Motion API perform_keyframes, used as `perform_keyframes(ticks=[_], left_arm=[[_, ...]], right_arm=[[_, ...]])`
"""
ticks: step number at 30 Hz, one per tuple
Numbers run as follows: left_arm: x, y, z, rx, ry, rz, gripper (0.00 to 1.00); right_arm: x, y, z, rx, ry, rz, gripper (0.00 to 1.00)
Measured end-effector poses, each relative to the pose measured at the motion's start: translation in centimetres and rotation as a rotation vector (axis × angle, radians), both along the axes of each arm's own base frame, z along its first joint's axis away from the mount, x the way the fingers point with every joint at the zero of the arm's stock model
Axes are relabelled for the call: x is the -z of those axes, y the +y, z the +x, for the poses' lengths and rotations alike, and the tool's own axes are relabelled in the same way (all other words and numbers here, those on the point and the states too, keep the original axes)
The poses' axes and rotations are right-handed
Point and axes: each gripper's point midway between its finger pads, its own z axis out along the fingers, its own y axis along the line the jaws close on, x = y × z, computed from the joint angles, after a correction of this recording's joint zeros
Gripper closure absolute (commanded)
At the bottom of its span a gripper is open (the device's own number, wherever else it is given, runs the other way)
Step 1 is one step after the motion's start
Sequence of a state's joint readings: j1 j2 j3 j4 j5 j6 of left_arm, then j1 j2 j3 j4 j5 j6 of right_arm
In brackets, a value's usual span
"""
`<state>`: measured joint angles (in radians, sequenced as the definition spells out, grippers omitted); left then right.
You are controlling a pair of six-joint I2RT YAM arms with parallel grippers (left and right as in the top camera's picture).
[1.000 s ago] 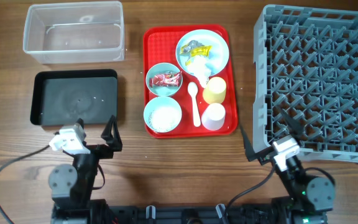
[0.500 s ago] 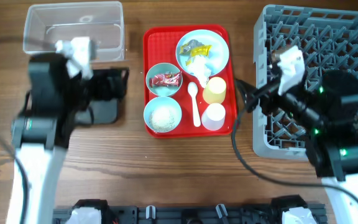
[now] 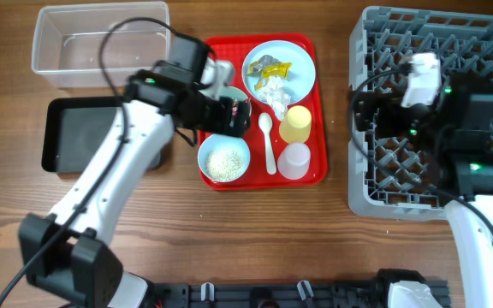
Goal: Sort waste into correct bins and load items into the dishwasher rack
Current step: 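Reach the left gripper to the blue rice bowl and grasp its rim, then carry the rice bowl over the black tray and tip rice out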
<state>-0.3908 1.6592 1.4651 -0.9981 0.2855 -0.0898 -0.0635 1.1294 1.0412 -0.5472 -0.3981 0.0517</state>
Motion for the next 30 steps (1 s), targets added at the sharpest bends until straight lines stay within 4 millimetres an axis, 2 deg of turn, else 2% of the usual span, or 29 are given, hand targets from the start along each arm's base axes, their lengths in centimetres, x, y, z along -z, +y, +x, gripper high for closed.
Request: perform_keyframes(ticks=[1,4,9,12,14,18,22,25,30], left_arm=[[0.9,-0.5,-0.8,0.014,0.024,0.042,0.15],[3.4,-1.9,-2.1,0.031,0.067,0.158,0.21],[8.2,-2.8,-3.0,0.023,0.147,0.292,0.37],[10.9,-3.2,-3.6,0.032,0.202,0.343,0.44],[12.0,-3.1,-3.4,0.012,0.214,0.367,0.59],[12.5,-3.3,-2.6,-0.030,0.191,0.365,0.73],[13.0,-3.7,-2.4,-0.056,0.180,0.347,0.80],[13.3,-3.7,-2.6,-0.068,0.188,0.342,0.94],[13.4,-3.6,-2.6,-0.134,0.201,0.337,0.96]], right_arm=[[0.2,-1.3,0.0,0.044,0.014,0.000,0.00],[0.8,-3.1,-0.2,0.101,0.042,0.004,0.02],[1.3,-3.4,-0.6,0.120,0.070,0.003,0.13],[1.4,-3.4,-0.7,0.123,0.078,0.006,0.15],[1.5,-3.5,-0.8,0.123,0.083,0.006,0.16],[1.6,-3.5,-0.8,0.125,0.086,0.005,0.18],[2.3,-3.5,-0.9,0.123,0.114,0.004,0.21],[3.1,-3.5,-0.7,0.125,0.143,0.005,0.21],[3.4,-3.6,-0.7,0.125,0.152,0.004,0.21]])
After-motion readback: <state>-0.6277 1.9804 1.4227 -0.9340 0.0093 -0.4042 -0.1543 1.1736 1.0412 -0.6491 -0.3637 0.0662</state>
